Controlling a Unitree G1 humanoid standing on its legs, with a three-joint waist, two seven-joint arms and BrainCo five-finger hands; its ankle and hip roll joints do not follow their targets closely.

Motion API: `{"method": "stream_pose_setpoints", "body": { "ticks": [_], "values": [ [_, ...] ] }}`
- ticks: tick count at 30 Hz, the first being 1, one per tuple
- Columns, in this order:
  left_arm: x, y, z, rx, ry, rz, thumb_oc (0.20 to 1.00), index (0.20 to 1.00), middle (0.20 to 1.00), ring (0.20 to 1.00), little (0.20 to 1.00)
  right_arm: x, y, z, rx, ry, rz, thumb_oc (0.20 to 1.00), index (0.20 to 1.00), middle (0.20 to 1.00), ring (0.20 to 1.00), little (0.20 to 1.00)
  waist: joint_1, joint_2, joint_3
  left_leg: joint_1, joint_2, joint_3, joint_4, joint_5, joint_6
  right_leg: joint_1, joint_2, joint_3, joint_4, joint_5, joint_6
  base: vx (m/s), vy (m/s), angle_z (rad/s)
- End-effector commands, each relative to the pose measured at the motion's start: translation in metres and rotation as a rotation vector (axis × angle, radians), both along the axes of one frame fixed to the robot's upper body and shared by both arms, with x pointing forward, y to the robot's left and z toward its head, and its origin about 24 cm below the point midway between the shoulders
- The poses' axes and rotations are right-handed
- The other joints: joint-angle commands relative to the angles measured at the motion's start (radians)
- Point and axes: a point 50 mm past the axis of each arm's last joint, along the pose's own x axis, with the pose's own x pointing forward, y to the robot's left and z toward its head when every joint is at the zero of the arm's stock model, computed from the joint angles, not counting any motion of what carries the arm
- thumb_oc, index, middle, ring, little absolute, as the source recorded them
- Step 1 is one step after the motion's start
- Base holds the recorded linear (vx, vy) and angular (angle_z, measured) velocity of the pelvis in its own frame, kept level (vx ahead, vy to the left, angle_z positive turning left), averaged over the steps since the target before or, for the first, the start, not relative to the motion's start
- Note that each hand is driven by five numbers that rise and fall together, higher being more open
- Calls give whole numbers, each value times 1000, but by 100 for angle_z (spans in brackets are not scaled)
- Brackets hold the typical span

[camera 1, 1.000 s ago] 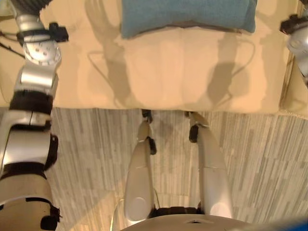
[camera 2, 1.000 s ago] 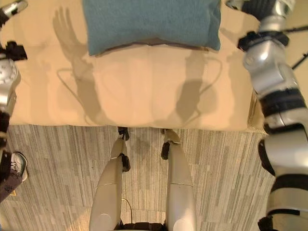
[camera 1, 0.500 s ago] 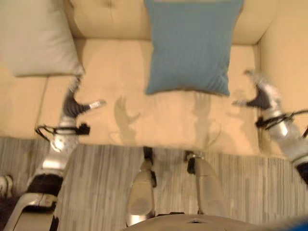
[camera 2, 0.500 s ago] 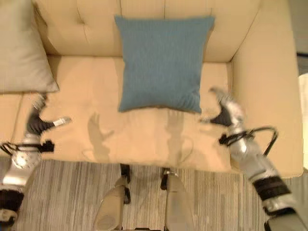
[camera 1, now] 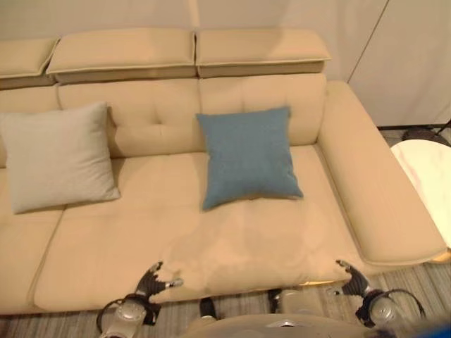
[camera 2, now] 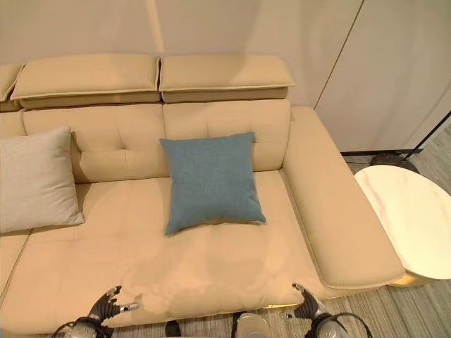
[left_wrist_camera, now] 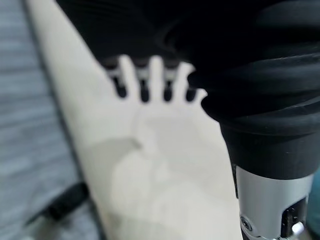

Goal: Pick up all the scattered cushions and arrange them neatly on the sofa.

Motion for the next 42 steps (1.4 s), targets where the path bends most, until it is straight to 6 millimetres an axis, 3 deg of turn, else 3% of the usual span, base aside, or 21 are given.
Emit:
{"method": "stream_pose_setpoints", "body": {
  "ticks": [1,3,5,8,9,12,15,16,18,23,24,26,27,29,30,31,32,34,42],
  "values": [
    [10,17,10,64,-16,-31,1000,1000,1000,1000,1000,12,8,0,62,-35,-62,1000,1000,1000,1000,1000,-15,-67,25,44,8,35,3,-35,-75,177,-21,-26,-191,53,107,-55,-30,-2],
    [11,9,7,39,-28,-16,1000,1000,1000,1000,1000,4,5,-3,66,-11,-119,1000,1000,1000,1000,1000,-21,-75,29,39,7,36,44,-44,-74,204,-20,-25,-223,55,105,-128,-15,5],
    [12,2,5,15,-34,-19,1000,1000,1000,1000,1000,2,4,-3,76,-13,-142,1000,1000,1000,1000,1000,-19,-92,52,28,-9,-6,213,-146,-66,195,-42,-18,-209,69,98,-230,14,4],
    [14,-4,4,-3,-38,-25,1000,1000,1000,1000,1000,2,4,-3,79,-15,-149,1000,1000,1000,1000,1000,-26,-97,58,22,-25,-40,329,-178,-65,176,-56,-21,-203,84,93,-161,81,-7],
    [16,-11,2,-22,-50,-25,1000,1000,1000,1000,1000,3,3,-3,75,-10,-145,1000,1000,1000,1000,1000,-32,-93,57,49,-48,-86,400,-190,-70,152,-61,-1,-194,105,91,-225,218,-4],
    [22,-19,2,-40,-70,-23,1000,1000,1000,1000,1000,3,4,-4,75,3,-147,1000,1000,1000,1000,1000,-43,-76,50,97,-67,-125,367,-197,-67,119,-53,17,-186,121,99,-129,177,-20],
    [35,-24,5,-46,-108,-37,1000,1000,1000,1000,1000,7,9,-6,74,13,-128,1000,1000,1000,1000,1000,-65,-64,52,165,-113,-113,188,-284,-20,41,-78,31,-160,160,133,-255,298,-15],
    [35,-24,5,-46,-109,-37,1000,1000,1000,1000,1000,7,9,-6,74,13,-128,1000,1000,1000,1000,1000,-64,-64,52,166,-113,-112,186,-283,-19,41,-78,32,-159,160,134,-227,252,-30],
    [37,-20,5,-22,-97,-46,1000,1000,1000,1000,1000,4,15,-10,70,49,-111,1000,1000,1000,1000,1000,-53,-80,62,164,-134,-109,139,-268,-3,19,-101,23,-175,227,166,-255,246,-39],
    [41,-11,9,16,-88,-69,1000,1000,1000,1000,1000,12,22,-10,70,43,-59,1000,1000,1000,1000,1000,-25,-94,85,183,-146,-72,48,-222,15,-7,-124,-59,-173,260,187,-228,129,-35],
    [45,-9,12,22,-105,-71,1000,1000,1000,1000,1000,17,25,-8,67,26,-37,1000,1000,1000,1000,1000,-1,-85,112,166,-130,-53,38,-190,26,-6,-133,-145,-86,204,180,-357,103,-47],
    [46,-7,13,27,-108,-77,1000,1000,1000,1000,1000,17,27,-9,70,29,-29,1000,1000,1000,1000,1000,0,-87,114,147,-133,-59,37,-172,37,-5,-134,-128,-17,182,171,-314,99,-52],
    [42,-4,12,35,-86,-76,1000,1000,1000,1000,1000,11,27,-11,82,47,-51,1000,1000,1000,1000,1000,6,-81,110,130,-130,-70,15,-151,47,18,-102,-50,93,130,153,-223,61,-24],
    [40,-2,11,44,-74,-74,1000,1000,1000,1000,1000,6,27,-13,83,62,-66,1000,1000,1000,1000,1000,11,-77,103,118,-125,-73,14,-141,50,25,-96,-33,147,115,149,-173,11,2],
    [33,3,10,64,-50,-52,1000,1000,1000,1000,1000,2,27,-15,78,77,-62,1000,1000,1000,1000,1000,20,-83,96,107,-120,-69,16,-132,46,73,-98,-21,121,110,151,-75,-110,12],
    [28,0,7,50,-31,-57,1000,1000,1000,1000,1000,-4,30,-17,90,92,-74,1000,1000,1000,1000,1000,42,-106,66,83,-129,-68,16,-127,37,158,-98,-42,14,59,132,-73,-111,14],
    [28,0,7,50,-31,-57,1000,1000,1000,1000,1000,-5,30,-17,90,92,-74,1000,1000,1000,1000,1000,41,-106,66,84,-129,-69,17,-127,36,161,-98,-44,12,59,131,-28,-84,16],
    [13,1,1,48,18,-22,1000,1000,1000,1000,1000,-10,31,-19,79,118,-60,1000,1000,1000,1000,1000,47,-113,26,78,-115,-23,12,-115,19,215,-68,-37,-136,67,136,-52,-66,14],
    [15,-3,0,37,18,-25,1000,1000,1000,1000,1000,-16,28,-20,68,135,-62,1000,1000,1000,1000,1000,35,-107,-2,91,-96,-2,3,-106,5,250,-42,-29,-212,71,122,-44,-20,-19]
  ]
}}
